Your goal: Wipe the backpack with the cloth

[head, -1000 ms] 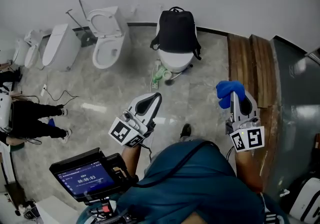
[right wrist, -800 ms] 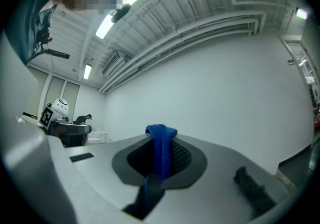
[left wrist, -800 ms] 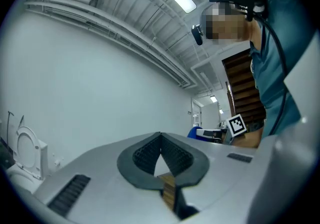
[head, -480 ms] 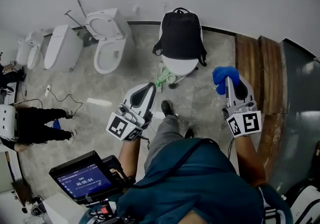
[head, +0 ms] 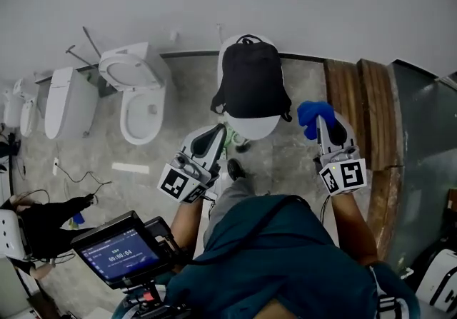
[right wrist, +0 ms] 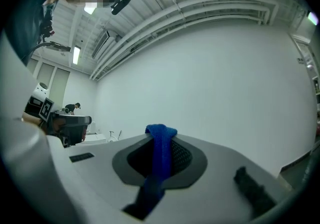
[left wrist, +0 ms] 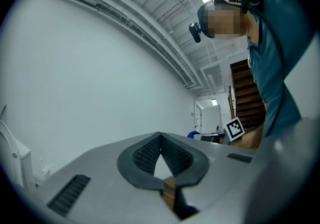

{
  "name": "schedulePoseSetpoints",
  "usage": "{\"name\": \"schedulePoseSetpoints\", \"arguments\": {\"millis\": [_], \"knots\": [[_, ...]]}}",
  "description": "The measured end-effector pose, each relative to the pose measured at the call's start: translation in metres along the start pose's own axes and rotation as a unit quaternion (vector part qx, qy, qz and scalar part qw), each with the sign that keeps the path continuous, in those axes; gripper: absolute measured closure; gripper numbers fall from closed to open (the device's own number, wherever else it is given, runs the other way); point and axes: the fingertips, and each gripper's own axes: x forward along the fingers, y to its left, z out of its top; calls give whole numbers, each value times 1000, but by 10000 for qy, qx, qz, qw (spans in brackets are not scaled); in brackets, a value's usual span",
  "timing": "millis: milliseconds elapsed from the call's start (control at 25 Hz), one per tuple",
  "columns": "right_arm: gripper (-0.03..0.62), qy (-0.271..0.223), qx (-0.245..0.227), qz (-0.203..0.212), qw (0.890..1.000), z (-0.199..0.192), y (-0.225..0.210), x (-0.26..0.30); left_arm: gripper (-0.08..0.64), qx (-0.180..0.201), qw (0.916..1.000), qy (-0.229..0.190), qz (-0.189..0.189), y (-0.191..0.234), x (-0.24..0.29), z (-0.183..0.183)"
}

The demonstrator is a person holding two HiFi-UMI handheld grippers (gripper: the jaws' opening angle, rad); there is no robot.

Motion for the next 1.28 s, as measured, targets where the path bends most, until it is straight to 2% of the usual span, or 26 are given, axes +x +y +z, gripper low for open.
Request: {"name": "schedulePoseSetpoints", "arguments": {"millis": [120,320,400,560,720,880,1040,1120,1200,1280], "knots": [[569,61,47,-169,9998,-11,-8,33,557,83,9997,179,-128,34,20,-9],[568,195,91,-386,9990,-35,-18,26,557,214,9990,263,-276,24,22,-19],[569,337,124,-450,9983,-52,-27,46,557,148,9991,333,-223,35,26,-27],[569,825,321,-618,9942,-115,-64,125,557,-111,9972,725,-166,91,61,-59],[569,1452,508,-776,9850,-201,-94,164,557,-240,9935,1112,-27,114,77,-82],[569,2297,816,-972,9649,-303,-124,186,557,-404,9901,1339,84,133,92,-104],[568,3195,1267,-1067,9330,-403,-141,193,557,-707,9859,1484,323,152,104,-128],[569,3460,1568,-1115,9183,-443,-146,196,557,-821,9841,1517,418,159,111,-137],[569,3487,2171,-1114,9049,-473,-144,198,557,-890,9827,1545,491,164,115,-143],[569,3331,3061,-1043,8857,-492,-137,204,557,-979,9820,1503,593,172,120,-145]]}}
